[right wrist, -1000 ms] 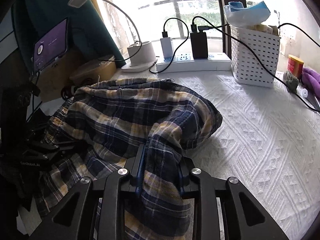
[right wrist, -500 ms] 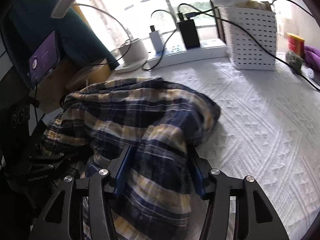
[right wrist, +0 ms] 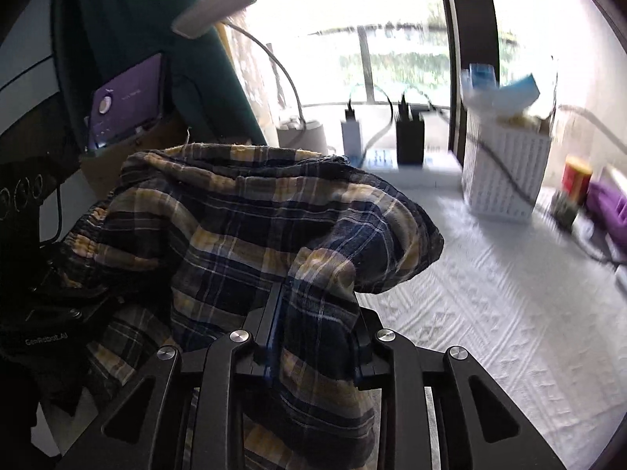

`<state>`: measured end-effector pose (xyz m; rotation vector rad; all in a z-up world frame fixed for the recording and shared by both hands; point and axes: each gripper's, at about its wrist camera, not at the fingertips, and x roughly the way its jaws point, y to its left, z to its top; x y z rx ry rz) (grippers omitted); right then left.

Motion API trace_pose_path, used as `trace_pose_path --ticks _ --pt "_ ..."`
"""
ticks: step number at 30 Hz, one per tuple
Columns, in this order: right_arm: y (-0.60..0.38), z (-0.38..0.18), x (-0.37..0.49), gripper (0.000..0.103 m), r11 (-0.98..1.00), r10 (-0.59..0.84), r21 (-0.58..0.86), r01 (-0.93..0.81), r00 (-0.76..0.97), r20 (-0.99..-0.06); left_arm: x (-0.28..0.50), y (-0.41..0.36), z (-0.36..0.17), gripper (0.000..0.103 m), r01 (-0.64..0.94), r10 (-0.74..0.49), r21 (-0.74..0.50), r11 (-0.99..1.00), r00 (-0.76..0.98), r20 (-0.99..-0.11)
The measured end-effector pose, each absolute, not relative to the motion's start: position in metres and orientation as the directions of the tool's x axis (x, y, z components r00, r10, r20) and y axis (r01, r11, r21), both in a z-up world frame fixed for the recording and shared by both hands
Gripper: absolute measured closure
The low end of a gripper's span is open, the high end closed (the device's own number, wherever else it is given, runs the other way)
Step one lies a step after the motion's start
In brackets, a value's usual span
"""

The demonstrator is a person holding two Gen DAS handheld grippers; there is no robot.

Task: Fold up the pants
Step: 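Lift the folded pants with both grippers and carry them toward the cardboard box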

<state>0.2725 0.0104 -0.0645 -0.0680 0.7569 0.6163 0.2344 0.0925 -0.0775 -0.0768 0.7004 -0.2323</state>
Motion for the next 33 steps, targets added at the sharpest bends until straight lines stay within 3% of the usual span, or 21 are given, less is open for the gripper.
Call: trace_pose_path --ticks 7,9,18,33 --pt "0.010 -0.028 0.243 0.076 0.818 0.505 0.106 -0.566 0.617 -0.604 0.207 0.091 -0.052 0.079 0.187 -0.221 -0.120 0.975 0.788 -0.575" --pt "0.012 -0.019 0.237 0.081 0.815 0.508 0.094 -0.571 0.628 -0.590 0.198 0.092 -0.045 0.079 0.185 -0.218 -0.116 0.976 0.800 -0.559" --pt "0.025 0.025 0.201 0.086 0.797 0.530 0.030 -0.603 0.675 -0.514 0.161 0.103 -0.018 0.079 0.167 -0.197 -0.104 0.980 0.855 -0.480" --pt "0.072 0.100 0.144 0.088 0.729 0.611 -0.077 -0.680 0.697 -0.376 0.088 0.142 0.038 0.079 0.089 -0.110 -0.080 0.993 0.941 -0.319"
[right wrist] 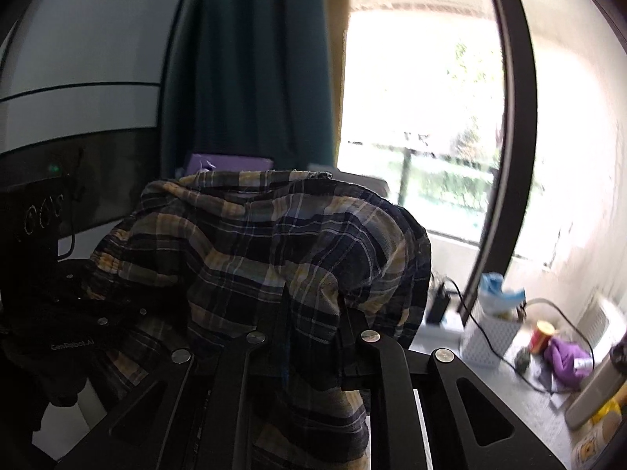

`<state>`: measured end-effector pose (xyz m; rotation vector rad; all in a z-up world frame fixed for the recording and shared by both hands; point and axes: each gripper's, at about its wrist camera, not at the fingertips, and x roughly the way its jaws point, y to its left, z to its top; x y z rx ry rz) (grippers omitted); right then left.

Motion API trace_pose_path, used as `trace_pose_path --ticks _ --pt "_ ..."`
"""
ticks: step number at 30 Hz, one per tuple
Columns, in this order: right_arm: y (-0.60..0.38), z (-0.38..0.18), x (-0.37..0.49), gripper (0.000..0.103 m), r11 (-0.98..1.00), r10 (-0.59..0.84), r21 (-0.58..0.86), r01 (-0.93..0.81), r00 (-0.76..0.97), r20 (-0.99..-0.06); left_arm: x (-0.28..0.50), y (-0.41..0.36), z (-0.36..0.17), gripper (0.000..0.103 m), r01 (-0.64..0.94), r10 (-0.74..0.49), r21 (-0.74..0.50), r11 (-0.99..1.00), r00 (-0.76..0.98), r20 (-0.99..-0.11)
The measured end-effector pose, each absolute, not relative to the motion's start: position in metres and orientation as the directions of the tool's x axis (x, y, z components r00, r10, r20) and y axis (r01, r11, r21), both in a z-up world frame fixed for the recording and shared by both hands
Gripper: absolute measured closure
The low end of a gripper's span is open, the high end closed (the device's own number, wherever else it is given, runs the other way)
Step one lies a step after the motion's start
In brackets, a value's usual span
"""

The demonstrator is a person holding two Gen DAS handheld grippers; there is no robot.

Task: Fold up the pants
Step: 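Lift the folded pants with both grippers and carry them toward the cardboard box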

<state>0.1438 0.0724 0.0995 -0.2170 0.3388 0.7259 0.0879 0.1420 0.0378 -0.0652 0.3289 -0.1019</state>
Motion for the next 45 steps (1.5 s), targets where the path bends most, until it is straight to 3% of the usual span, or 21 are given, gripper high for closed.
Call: trace_pose_path --ticks 14,22,30,38,45 --pt "0.168 0.149 0.090 0.088 0.575 0.753 -0.173 -0.800 0.600 -0.271 -0.004 0.210 0.078 0.079 -0.104 0.088 -0.071 0.992 0.975 -0.204" --pt "0.225 0.159 0.072 0.088 0.494 0.819 -0.168 -0.853 0.522 -0.240 -0.049 0.249 0.088 0.078 -0.219 0.208 -0.042 0.975 0.960 -0.186" --pt "0.277 0.129 0.082 0.088 0.465 0.820 -0.085 -0.881 0.465 -0.333 -0.045 0.283 0.050 0.078 -0.266 0.233 -0.053 0.963 0.911 -0.339" --pt "0.282 0.042 0.132 0.088 0.519 0.751 0.014 -0.854 0.449 -0.483 0.006 0.293 -0.025 0.078 -0.249 0.168 -0.093 0.964 0.842 -0.512" --pt "0.284 -0.014 0.169 0.088 0.562 0.698 0.066 -0.824 0.430 -0.572 0.042 0.286 -0.068 0.078 -0.257 0.140 -0.112 0.960 0.787 -0.601"
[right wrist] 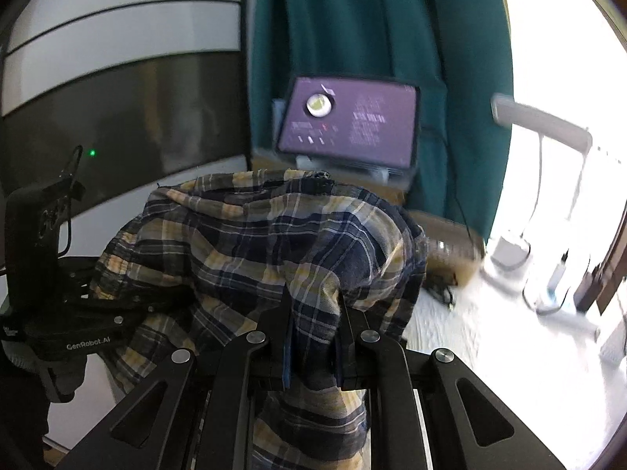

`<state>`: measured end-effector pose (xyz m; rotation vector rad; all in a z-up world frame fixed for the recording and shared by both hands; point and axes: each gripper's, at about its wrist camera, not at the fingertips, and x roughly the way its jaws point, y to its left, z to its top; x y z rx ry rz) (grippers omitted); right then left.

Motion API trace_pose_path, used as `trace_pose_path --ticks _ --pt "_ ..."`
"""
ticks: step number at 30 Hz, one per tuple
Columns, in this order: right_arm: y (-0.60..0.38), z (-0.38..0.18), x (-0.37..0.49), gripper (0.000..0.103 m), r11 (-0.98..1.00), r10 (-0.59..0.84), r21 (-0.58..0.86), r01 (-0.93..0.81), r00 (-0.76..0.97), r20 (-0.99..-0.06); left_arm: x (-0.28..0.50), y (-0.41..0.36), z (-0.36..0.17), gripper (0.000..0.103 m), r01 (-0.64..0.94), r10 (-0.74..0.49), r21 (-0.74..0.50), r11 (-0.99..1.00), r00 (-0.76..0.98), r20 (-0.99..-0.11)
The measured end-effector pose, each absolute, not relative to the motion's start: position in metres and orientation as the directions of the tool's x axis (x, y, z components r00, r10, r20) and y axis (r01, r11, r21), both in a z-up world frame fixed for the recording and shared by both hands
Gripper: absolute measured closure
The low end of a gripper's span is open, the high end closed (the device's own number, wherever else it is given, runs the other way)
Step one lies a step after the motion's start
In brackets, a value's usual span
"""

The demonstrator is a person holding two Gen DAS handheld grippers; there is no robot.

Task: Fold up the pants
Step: 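Lift the folded pants with both grippers and carry them toward the cardboard box, then lower the pants onto the bed beside the black garment with both grippers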

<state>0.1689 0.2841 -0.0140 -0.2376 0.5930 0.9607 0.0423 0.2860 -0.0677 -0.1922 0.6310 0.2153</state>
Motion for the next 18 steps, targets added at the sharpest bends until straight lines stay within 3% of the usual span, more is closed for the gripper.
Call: trace_pose_path --ticks 14,18 --pt "0.273 -0.064 0.202 0.088 0.611 0.644 0.129 -0.781 0.396 -0.654 0.081 0.309 -0.099 0.075 -0.275 0.081 -0.180 0.944 0.727 -0.682" --pt "0.269 -0.079 0.208 0.088 0.618 0.630 0.142 -0.773 0.379 -0.678 0.091 0.320 -0.108 0.066 -0.299 0.067 -0.216 0.930 0.713 -0.698"
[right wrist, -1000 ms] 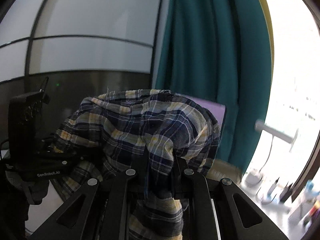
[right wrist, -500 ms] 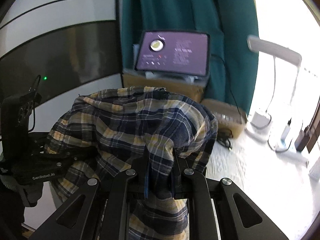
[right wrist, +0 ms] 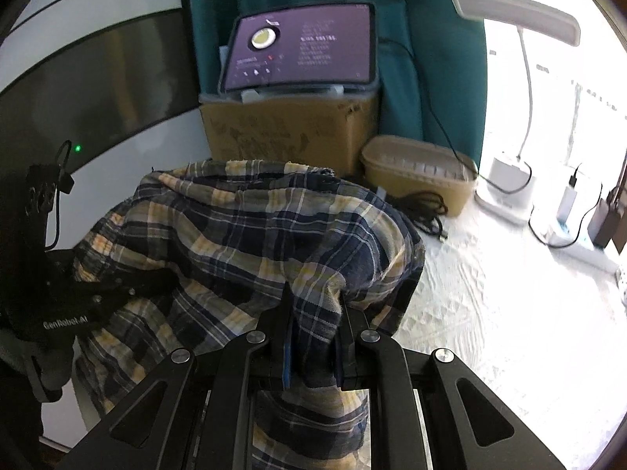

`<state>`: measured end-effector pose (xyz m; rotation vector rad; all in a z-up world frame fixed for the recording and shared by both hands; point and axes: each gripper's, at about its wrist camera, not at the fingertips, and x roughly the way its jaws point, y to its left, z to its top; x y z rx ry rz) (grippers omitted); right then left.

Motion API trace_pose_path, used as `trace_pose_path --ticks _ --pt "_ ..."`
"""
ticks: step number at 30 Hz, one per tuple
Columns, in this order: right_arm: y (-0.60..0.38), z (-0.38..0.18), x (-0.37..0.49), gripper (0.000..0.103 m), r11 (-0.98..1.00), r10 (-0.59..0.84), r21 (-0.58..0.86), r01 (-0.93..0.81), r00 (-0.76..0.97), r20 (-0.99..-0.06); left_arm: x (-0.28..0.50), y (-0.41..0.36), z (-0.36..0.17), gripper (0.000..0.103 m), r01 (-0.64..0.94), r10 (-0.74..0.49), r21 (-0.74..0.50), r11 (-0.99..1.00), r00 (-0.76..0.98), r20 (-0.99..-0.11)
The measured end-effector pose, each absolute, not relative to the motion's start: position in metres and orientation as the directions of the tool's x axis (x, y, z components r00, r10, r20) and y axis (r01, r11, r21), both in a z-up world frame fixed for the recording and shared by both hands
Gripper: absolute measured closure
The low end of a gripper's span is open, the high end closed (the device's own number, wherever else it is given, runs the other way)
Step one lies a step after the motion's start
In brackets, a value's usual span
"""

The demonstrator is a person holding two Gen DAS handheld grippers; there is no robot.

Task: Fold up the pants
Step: 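Lower the pants onto the bed beside the black garment with both grippers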

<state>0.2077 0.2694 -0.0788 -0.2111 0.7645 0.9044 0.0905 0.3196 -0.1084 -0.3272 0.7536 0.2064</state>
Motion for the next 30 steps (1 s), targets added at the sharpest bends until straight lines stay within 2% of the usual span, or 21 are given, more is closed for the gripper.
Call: trace_pose_path --ticks 3,7,9,12,16,17,18,19,21,30 --pt "0.268 -0.090 0.213 0.088 0.622 0.623 0.158 -0.767 0.363 -0.693 0.087 0.322 -0.113 0.059 -0.316 0.059 -0.236 0.919 0.703 -0.709" --pt "0.267 -0.099 0.220 0.088 0.619 0.626 0.178 -0.765 0.343 -0.700 0.082 0.334 -0.116 0.042 -0.361 0.058 -0.269 0.893 0.685 -0.726" --pt "0.266 -0.102 0.222 0.088 0.618 0.628 0.190 -0.763 0.333 -0.704 0.078 0.340 -0.119 0.037 -0.382 0.051 -0.288 0.878 0.674 -0.737" --pt "0.266 -0.105 0.226 0.088 0.620 0.630 0.214 -0.755 0.317 -0.709 0.072 0.342 -0.120 0.035 -0.403 0.055 -0.296 0.866 0.665 -0.745" --pt "0.263 -0.105 0.229 0.088 0.614 0.644 0.240 -0.752 0.301 -0.703 0.066 0.337 -0.113 0.035 -0.416 0.101 -0.239 0.877 0.647 -0.756" --pt "0.262 -0.105 0.229 0.084 0.616 0.642 0.238 -0.751 0.304 -0.704 0.064 0.337 -0.111 0.035 -0.420 0.112 -0.229 0.878 0.645 -0.756" --pt "0.262 -0.105 0.229 0.076 0.623 0.636 0.231 -0.747 0.313 -0.705 0.061 0.338 -0.109 0.035 -0.426 0.123 -0.221 0.878 0.644 -0.755" --pt "0.261 -0.105 0.229 0.071 0.631 0.630 0.223 -0.743 0.323 -0.706 0.059 0.339 -0.108 0.035 -0.428 0.126 -0.219 0.877 0.645 -0.753" --pt "0.257 -0.105 0.232 0.050 0.650 0.619 0.217 -0.729 0.342 -0.707 0.054 0.343 -0.108 0.035 -0.439 0.136 -0.215 0.872 0.640 -0.756" --pt "0.248 -0.102 0.233 0.048 0.658 0.618 0.217 -0.721 0.353 -0.703 0.049 0.343 -0.101 0.035 -0.451 0.168 -0.178 0.874 0.626 -0.761"
